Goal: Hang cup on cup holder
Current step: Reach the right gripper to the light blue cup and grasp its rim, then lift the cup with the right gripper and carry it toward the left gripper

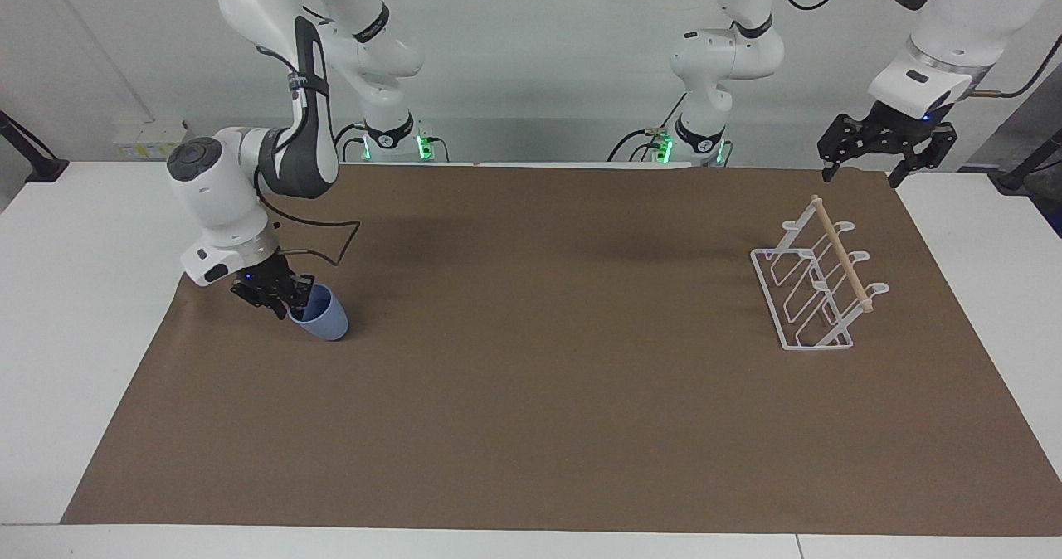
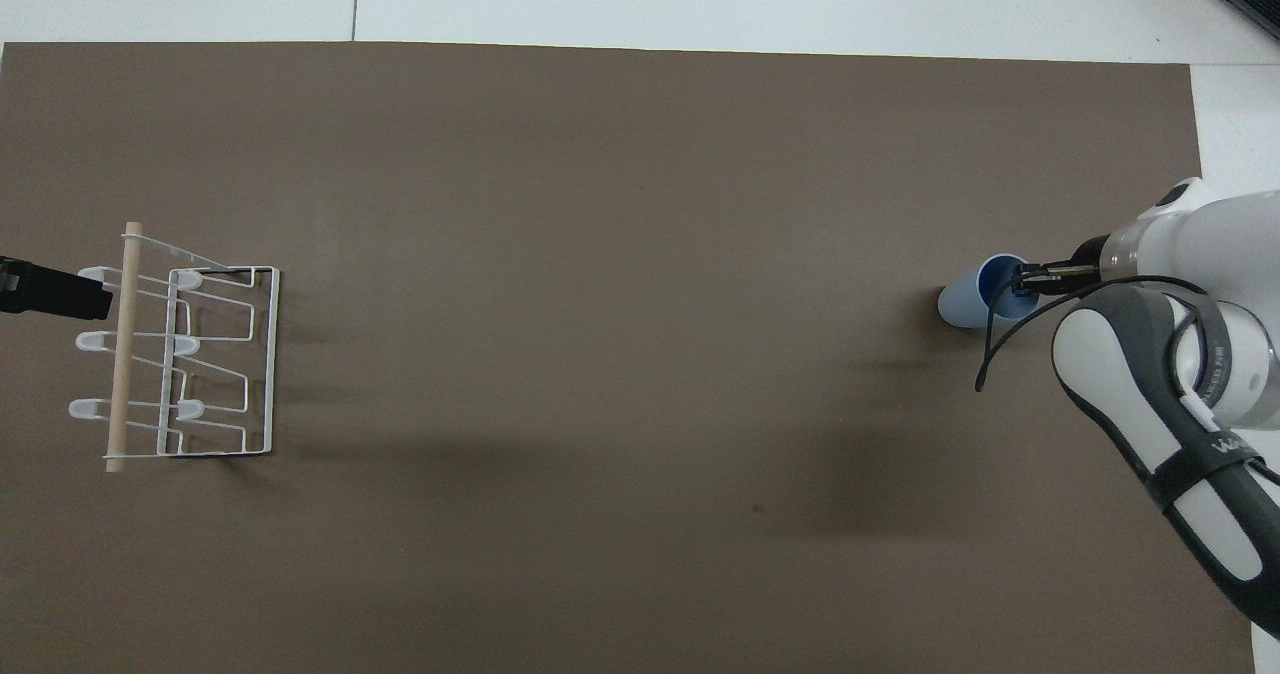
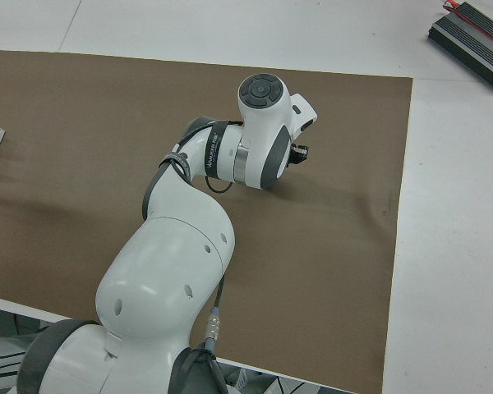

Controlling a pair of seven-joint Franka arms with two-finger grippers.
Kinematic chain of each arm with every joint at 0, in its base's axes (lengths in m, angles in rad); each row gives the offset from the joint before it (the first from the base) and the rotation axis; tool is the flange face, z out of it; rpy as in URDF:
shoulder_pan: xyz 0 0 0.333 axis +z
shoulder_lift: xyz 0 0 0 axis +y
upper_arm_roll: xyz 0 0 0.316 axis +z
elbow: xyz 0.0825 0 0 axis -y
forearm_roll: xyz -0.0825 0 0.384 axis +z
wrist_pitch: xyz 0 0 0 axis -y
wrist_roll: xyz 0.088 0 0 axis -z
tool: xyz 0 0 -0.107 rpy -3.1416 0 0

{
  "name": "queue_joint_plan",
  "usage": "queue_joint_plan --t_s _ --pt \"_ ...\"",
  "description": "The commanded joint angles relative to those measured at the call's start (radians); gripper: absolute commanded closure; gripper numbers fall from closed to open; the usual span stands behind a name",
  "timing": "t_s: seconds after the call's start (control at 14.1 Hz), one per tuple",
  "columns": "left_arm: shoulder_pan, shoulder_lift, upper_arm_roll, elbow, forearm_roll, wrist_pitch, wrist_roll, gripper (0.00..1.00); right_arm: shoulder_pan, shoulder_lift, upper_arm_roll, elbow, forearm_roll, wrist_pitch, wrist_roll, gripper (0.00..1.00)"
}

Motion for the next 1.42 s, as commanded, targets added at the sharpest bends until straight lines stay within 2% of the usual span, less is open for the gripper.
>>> queue_joint_plan --t_s 0.0,0.14,0.57,0.78,0.85,0.99,1.21,1.35 --pt "0.006 -0.020 0.000 -0.017 0.019 0.000 -0.003 0.00 -0.010 -0.014 0.011 0.094 -0.024 -0.123 -0.006 1.00" --pt "0.008 -0.020 0.001 -0.017 0.019 -0.003 -0.001 0.00 -0.002 -0.016 0.011 0.163 -0.024 -0.203 -0.004 1.00" --pt "-0.004 -0.023 0.000 -0.019 0.019 -0.014 0.005 0.00 0.004 -0.042 0.014 0.173 -0.021 -0.234 -0.001 1.00" --pt "-0.004 -0.026 -0.002 -0.020 0.019 -0.014 0.010 0.00 0.002 -0.057 0.055 0.284 0.002 -0.344 0.005 1.00" --pt "-0.006 -0.026 -0.002 -0.026 0.019 -0.012 0.010 0.00 0.002 -0.059 0.071 0.339 0.041 -0.396 0.005 1.00" --pt "-0.006 -0.026 -0.005 -0.026 0.013 -0.009 0.011 0.00 -0.001 -0.059 0.074 0.415 0.231 -0.469 0.003 1.00" --pt "-0.008 -0.026 -0.005 -0.028 -0.007 -0.002 0.098 0.00 0.002 -0.059 0.075 0.426 0.526 -0.461 0.005 1.00" --pt "-0.008 -0.026 -0.008 -0.035 -0.039 0.007 0.170 0.00 0.057 -0.060 0.077 0.426 0.658 -0.453 0.037 1.00"
